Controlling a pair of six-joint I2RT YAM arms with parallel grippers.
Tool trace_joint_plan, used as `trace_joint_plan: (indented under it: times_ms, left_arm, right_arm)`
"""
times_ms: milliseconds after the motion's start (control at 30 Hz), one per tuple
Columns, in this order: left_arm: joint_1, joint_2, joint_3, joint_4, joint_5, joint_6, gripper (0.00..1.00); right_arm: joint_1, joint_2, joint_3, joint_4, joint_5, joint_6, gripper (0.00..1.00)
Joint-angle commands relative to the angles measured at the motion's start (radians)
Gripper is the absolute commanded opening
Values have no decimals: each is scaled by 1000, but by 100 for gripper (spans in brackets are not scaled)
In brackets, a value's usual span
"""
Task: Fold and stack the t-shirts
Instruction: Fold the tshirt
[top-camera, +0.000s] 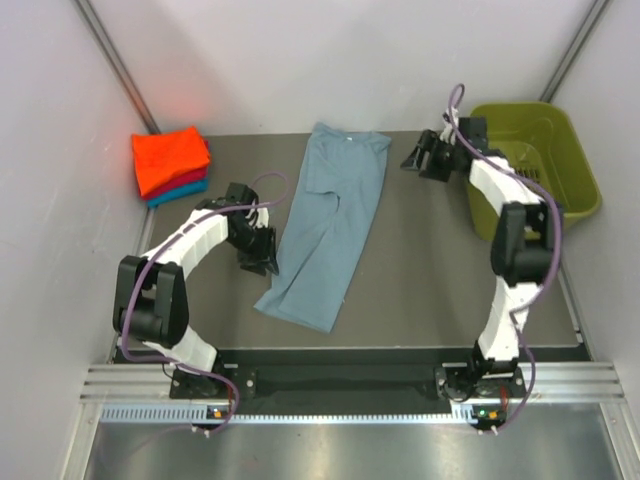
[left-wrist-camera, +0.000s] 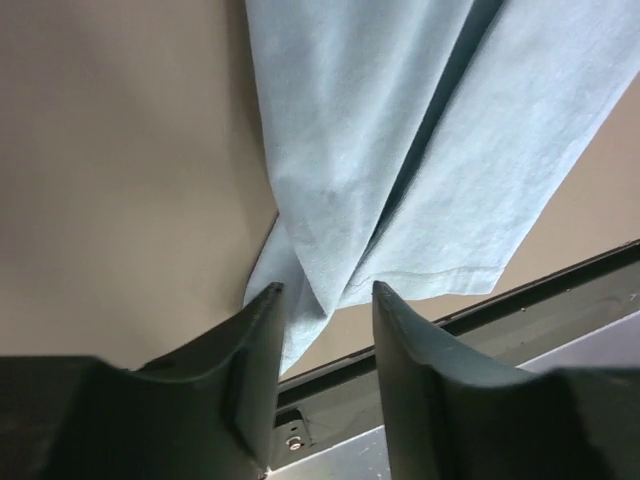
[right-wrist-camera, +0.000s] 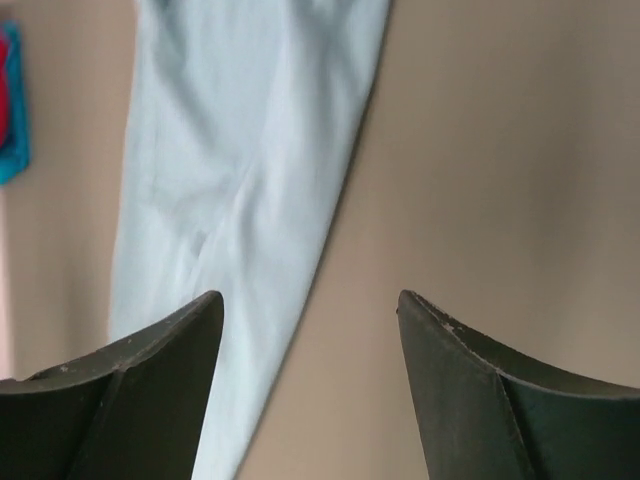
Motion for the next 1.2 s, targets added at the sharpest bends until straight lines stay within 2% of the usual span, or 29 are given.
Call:
trace_joint_plan:
  times_ms: [0, 67, 167, 267, 467, 533, 667, 900, 1167]
  left_arm:
    - [0, -28, 54, -17, -14, 1, 46]
    - [0, -42, 54, -17, -19, 3, 48]
    - [1, -40, 51, 3, -47, -2, 51]
    - [9, -28, 68, 3, -76, 15, 52]
    - [46, -40, 48, -6, -97, 36, 53]
    - [50, -63, 12, 6, -88, 29, 52]
    - [66, -100, -10, 24, -91, 21, 52]
    - [148, -143, 5, 9, -41, -14, 52]
    - [162, -210, -67, 24, 16, -69, 49]
  right_arm:
    - [27, -210, -217, -79, -181, 7, 70]
    - [47, -264, -387, -58, -280, 83, 70]
    - [98, -362, -569, 23, -346, 144, 68]
    - [171, -423, -702, 75, -397, 181, 66]
    - [326, -485, -912, 146, -406, 236, 65]
    - [389, -512, -993, 241, -399, 309, 64]
    - [489, -516, -1011, 278, -365, 357, 63]
    - [647, -344, -940, 280, -328, 445, 57]
    - [664, -299, -920, 224, -232, 446, 56]
